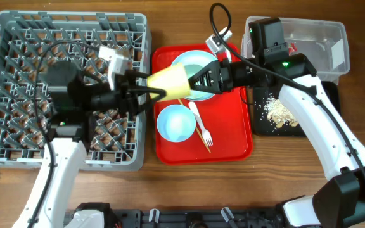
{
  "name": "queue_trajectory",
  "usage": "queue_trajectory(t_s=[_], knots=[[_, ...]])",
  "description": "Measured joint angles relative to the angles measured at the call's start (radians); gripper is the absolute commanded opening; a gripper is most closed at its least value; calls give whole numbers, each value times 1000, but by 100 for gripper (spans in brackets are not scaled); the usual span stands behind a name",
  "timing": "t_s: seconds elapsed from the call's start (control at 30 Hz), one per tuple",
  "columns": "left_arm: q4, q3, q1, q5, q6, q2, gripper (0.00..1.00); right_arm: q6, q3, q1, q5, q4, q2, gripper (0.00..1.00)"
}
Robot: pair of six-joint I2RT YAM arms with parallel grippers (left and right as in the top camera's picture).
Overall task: Sort waste into correct bins and load items into the dishwasher rack
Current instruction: 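Grasp the yellow cup with the left gripper and release the right, then place the yellow cup upside down in the rack with the left gripper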
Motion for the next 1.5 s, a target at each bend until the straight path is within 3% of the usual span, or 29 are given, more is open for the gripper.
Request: queue_trajectory(t_s=[0.17, 0.4, 0.53, 0.7, 0.9, 0.97, 1.0, 1.03, 1.07, 1.1, 1.13, 1.17, 1.2, 1.23, 1.27, 1.3, 1.4, 1.43, 1.47, 1.5], knots=[[-306, 6, 147, -129, 105, 1, 4, -1, 0, -61, 193, -22, 0, 43], [-822, 55, 260, -631, 143, -49, 4, -73, 5, -71, 674, -347, -32, 43], [-1171, 290, 275, -990, 146, -66, 4, -98, 5, -71, 894, -424, -140, 43], [-1342, 328, 275, -1323, 146, -57, 4, -100, 5, -71, 967, -447, -152, 43], [-1340, 328, 275, -1395, 146, 118, 4, -99, 5, -71, 982, -464, -152, 43], [-1349, 328, 275, -1390, 146, 143, 23, -99, 5, -71, 982, -467, -152, 43], [-1352, 331, 275, -1390, 146, 147, 40, -99, 5, -71, 982, -466, -152, 43], [-1357, 335, 274, -1388, 146, 156, 48, -100, 5, -71, 982, -467, -152, 43], [-1360, 338, 274, -1387, 146, 160, 45, -100, 5, -71, 982, -467, -152, 43], [-1358, 339, 274, -1382, 147, 164, 31, -100, 5, -71, 982, -467, -152, 43], [-1350, 339, 275, -1381, 147, 180, 27, -100, 5, -71, 982, -468, -152, 43], [-1352, 337, 275, -1378, 147, 202, 16, -100, 5, -71, 982, -471, -152, 43], [-1351, 337, 275, -1373, 147, 210, 18, -100, 5, -71, 982, -471, -152, 43], [-1352, 337, 275, -1371, 147, 210, 56, -100, 5, -71, 982, -472, -152, 43], [-1352, 337, 275, -1371, 147, 210, 68, -100, 5, -71, 982, -475, -152, 43], [-1353, 337, 275, -1368, 146, 210, 100, -99, 5, -71, 982, -479, -152, 43], [-1355, 337, 275, -1357, 154, 210, 100, -100, 5, -71, 982, -488, -152, 52], [-1355, 337, 275, -1356, 153, 210, 100, -100, 5, -71, 982, -489, -152, 58], [-1349, 337, 275, -1356, 154, 210, 100, -102, 5, -71, 982, -491, -152, 73], [-1340, 337, 275, -1356, 154, 210, 100, -107, 5, -71, 985, -492, -152, 79]])
